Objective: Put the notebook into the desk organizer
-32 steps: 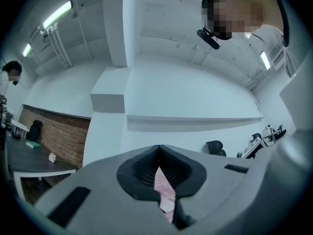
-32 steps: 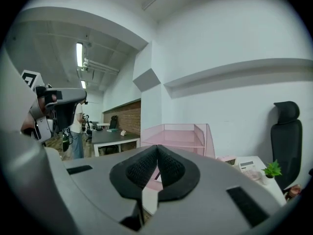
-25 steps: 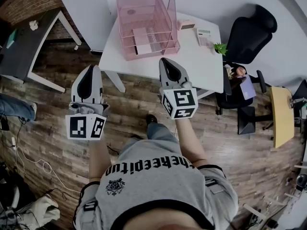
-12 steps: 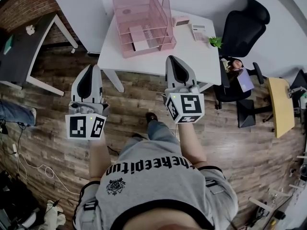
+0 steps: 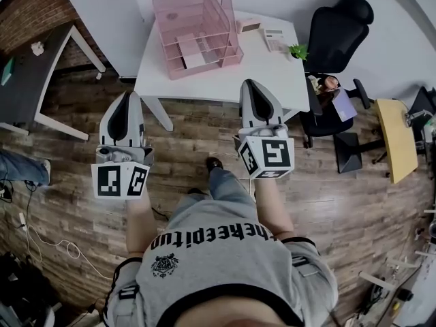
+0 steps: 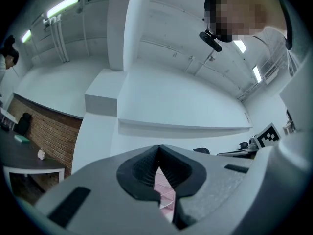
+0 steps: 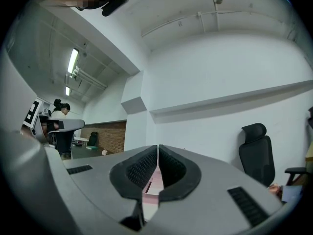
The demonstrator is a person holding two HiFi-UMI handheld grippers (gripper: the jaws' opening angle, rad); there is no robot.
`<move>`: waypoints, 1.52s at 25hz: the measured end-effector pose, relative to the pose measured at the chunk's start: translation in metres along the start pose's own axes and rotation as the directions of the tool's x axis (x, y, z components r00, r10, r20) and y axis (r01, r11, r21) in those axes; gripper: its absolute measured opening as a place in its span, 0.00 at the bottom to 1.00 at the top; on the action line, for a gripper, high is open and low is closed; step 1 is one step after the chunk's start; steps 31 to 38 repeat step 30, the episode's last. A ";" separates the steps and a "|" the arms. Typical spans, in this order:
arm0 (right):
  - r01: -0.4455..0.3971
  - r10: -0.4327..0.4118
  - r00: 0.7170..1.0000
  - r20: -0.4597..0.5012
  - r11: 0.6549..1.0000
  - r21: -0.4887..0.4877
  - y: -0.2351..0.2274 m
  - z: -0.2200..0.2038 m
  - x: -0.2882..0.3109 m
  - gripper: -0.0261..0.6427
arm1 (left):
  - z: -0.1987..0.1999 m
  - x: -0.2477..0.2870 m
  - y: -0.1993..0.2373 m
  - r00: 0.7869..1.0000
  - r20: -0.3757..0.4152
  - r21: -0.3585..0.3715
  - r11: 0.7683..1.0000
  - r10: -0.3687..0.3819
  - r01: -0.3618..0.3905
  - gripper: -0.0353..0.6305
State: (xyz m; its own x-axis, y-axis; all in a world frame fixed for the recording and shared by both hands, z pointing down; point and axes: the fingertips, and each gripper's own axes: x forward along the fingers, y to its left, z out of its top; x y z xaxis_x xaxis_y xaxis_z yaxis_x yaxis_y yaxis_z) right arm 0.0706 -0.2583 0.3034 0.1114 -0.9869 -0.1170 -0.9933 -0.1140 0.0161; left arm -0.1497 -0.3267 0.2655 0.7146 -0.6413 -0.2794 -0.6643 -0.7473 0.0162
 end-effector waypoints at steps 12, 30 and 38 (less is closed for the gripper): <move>0.023 -0.023 0.999 0.025 1.000 0.000 0.002 0.007 -0.020 0.04 | -0.002 -0.007 -0.008 1.000 -0.002 -0.015 0.999 -0.030 0.030 0.06; 0.017 -0.017 0.999 0.034 1.000 0.002 0.013 0.011 -0.019 0.04 | -0.001 -0.014 -0.001 1.000 -0.002 -0.016 1.000 -0.019 0.019 0.06; 0.017 -0.017 0.999 0.034 1.000 0.002 0.013 0.011 -0.019 0.04 | -0.001 -0.014 -0.001 1.000 -0.002 -0.016 1.000 -0.019 0.019 0.06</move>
